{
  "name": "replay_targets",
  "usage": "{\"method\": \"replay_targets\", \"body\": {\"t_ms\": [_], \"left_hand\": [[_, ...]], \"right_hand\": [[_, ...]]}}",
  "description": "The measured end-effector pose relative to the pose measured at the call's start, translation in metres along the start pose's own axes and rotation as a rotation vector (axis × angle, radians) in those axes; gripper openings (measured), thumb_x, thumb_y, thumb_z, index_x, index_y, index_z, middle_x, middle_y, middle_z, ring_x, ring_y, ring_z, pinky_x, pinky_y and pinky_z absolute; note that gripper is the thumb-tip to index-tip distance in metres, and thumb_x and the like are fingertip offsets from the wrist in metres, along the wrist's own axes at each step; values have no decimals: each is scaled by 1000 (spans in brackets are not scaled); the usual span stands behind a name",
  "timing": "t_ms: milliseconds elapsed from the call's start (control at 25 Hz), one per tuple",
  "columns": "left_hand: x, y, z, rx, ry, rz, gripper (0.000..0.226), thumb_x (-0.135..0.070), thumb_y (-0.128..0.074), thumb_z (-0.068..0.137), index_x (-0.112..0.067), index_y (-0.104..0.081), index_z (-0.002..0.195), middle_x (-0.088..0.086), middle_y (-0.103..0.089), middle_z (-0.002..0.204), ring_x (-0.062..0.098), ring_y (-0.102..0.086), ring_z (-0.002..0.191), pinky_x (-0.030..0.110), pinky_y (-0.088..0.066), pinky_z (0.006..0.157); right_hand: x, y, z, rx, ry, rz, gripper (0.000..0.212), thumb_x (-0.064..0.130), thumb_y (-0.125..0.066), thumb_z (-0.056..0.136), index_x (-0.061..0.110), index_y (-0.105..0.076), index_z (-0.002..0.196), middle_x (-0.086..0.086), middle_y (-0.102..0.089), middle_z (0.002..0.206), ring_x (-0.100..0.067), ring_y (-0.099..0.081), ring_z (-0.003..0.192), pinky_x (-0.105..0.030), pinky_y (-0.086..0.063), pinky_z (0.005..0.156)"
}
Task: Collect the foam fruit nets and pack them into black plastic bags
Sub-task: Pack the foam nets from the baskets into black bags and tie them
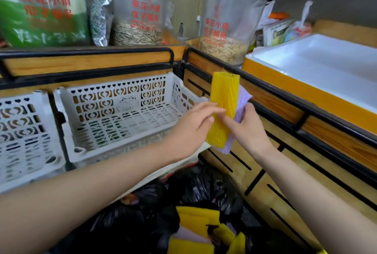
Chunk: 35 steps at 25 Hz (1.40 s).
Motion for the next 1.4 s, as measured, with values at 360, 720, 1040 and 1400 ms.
{"method": "replay_targets", "body": {"t_ms": [360, 720, 1040, 1400], "left_hand": [[93, -94, -158, 503, 531, 421, 67, -50, -58, 87, -20, -30, 140, 1, -34, 135, 21, -36, 128, 30, -32, 102], [161, -80, -207, 11, 865, 194, 37, -20, -58, 91, -8, -37, 63, 5, -41, 61, 18, -41, 60, 19, -29, 53], [152, -122, -208, 75, 741, 79, 21, -22, -59, 91, -9, -55, 75, -5, -44, 62, 9, -43, 60, 19, -31, 56], [143, -165, -199, 170, 677, 90, 14, -24, -54, 94, -12, -59, 89, -10, -53, 66, 10, -50, 67, 28, -32, 62]], "right_hand": [[-129, 11, -109, 84, -255, -146, 50, 34, -70, 83, 10, -46, 120, 0, -60, 107, -23, -60, 99, -38, -49, 79], [-223, -93, -185, 386, -12, -892, 34, 11, -75, 69, 16, -61, 100, -7, -57, 95, -31, -58, 91, -40, -48, 68], [-304, -131, -229, 713, -299, -966, 38, 5, -27, 99, 8, -32, 137, -12, -36, 139, -27, -39, 127, -36, -43, 92], [-252, -28, -199, -8, -143, -896, 46, 17, -85, 61, 2, -62, 98, -14, -61, 88, -32, -61, 78, -36, -51, 62]]}}
Point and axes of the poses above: each hand's wrist, its own z-axis towards the middle knuckle, its own y-axis out of the back of the hand, x = y × z, the point moved 9 cm from there along z, towards the middle knuckle
